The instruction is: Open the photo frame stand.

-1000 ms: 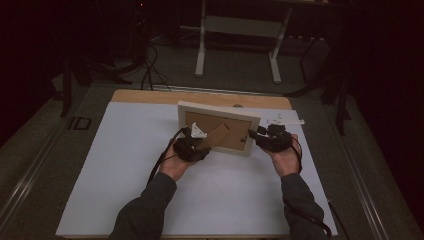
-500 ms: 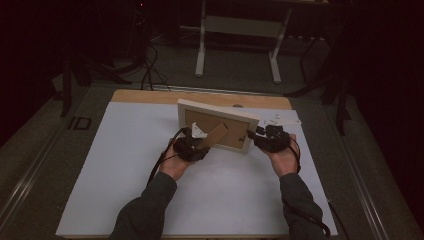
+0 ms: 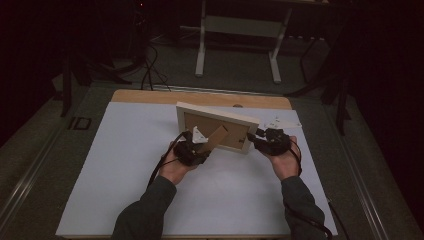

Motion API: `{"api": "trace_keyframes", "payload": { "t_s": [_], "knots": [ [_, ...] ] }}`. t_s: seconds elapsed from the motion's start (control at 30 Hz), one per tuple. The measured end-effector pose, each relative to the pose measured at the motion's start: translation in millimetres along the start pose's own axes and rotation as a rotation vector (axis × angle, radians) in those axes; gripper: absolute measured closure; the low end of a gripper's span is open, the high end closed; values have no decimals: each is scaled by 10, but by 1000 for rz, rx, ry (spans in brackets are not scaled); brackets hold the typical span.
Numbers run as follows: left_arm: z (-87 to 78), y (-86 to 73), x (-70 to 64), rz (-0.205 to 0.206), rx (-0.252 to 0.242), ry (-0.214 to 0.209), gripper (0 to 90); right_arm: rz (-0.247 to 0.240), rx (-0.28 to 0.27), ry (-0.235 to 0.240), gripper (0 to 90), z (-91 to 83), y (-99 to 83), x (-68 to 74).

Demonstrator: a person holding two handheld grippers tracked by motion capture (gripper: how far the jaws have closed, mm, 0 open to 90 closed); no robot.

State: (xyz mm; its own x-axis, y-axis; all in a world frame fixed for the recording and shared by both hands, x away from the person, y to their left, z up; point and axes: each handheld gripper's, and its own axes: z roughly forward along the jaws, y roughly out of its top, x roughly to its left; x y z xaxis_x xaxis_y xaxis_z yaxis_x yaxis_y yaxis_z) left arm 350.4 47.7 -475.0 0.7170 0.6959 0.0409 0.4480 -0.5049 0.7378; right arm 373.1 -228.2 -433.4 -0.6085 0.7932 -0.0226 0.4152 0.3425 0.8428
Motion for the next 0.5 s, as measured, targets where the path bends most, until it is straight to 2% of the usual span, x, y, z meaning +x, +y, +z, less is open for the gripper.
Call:
{"api": "trace_keyframes", "payload": {
  "t_s": [0.13, 0.3, 0.5],
  "knots": [
    [-23, -14, -57, 25, -4, -4, 675, -5, -5, 3, 623, -12, -11, 10],
    [-54, -38, -121, 29, -20, -18, 678, -18, -7, 4, 623, -27, -26, 31],
    [-73, -81, -197, 53, -18, -14, 678, -44, -22, 5, 622, -56, -77, 75]
  ]
}}
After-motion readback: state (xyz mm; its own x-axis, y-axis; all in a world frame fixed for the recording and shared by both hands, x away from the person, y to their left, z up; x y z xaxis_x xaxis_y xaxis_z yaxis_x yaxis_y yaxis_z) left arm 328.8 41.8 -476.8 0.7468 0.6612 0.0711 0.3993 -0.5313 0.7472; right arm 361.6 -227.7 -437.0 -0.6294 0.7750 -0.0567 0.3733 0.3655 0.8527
